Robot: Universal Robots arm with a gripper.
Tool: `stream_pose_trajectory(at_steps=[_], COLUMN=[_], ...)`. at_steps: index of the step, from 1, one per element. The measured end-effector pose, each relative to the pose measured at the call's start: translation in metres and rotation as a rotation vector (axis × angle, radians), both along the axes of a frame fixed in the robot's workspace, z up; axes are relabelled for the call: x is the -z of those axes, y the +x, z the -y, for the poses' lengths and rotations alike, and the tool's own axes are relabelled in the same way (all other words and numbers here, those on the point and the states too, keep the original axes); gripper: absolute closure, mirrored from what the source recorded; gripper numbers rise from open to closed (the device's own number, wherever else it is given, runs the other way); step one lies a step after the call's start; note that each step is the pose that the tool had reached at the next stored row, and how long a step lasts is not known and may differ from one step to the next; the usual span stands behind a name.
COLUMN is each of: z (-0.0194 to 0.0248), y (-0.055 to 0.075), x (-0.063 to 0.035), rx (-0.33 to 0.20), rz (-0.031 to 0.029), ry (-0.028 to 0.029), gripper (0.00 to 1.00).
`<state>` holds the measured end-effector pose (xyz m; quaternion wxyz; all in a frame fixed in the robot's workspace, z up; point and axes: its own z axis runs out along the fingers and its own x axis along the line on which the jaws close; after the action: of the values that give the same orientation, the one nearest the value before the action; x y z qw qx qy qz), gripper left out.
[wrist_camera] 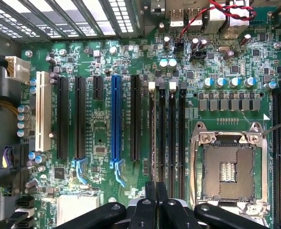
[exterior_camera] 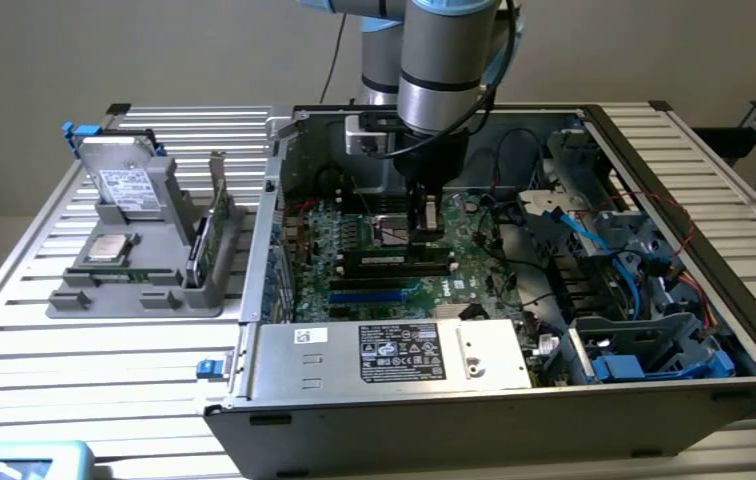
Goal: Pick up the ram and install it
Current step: 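Insert the ram into the slot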
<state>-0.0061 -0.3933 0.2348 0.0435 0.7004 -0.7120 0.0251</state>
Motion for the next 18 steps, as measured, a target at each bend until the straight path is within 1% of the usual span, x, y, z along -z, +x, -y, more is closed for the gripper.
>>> stream_pose_trajectory(at_steps=[18], z=[0.0000], y=[0.0001], x=[0.0024], rx=[-0.005], rz=[0.0000], ry=[0.0008], gripper=[0.88])
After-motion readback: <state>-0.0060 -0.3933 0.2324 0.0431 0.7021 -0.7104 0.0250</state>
